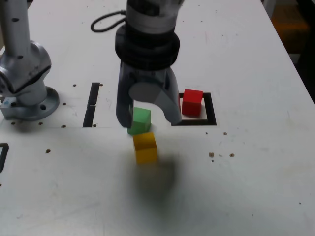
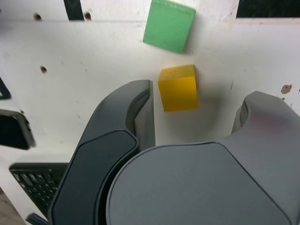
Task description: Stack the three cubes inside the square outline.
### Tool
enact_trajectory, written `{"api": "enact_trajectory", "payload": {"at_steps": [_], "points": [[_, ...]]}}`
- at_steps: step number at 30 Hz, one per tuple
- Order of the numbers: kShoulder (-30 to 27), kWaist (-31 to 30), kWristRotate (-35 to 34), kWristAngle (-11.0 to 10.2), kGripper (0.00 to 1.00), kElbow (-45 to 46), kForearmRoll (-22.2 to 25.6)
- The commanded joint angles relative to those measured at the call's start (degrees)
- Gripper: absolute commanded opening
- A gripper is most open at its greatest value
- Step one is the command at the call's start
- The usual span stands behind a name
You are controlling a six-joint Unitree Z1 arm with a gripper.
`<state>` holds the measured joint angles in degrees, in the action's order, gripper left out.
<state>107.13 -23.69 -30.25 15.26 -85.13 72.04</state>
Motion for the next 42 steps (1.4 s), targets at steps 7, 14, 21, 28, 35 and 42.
{"api": "enact_trajectory", "payload": {"at_steps": [7, 14, 21, 28, 35, 42], "points": [[2.3, -1.3, -4.1, 4.3, 0.72, 0.7, -2.9], [3.0, -1.4, -5.8, 6.8, 0.72, 3.2, -5.0], [4.4, -1.4, -6.0, 8.9, 0.72, 5.9, -8.5], [6.7, -0.4, -4.3, 8.8, 0.72, 5.7, -11.2], [7.1, 1.4, -2.9, 8.5, 0.73, 7.2, -11.7], [7.1, 2.7, -1.5, 8.8, 0.73, 9.6, -13.2]]}}
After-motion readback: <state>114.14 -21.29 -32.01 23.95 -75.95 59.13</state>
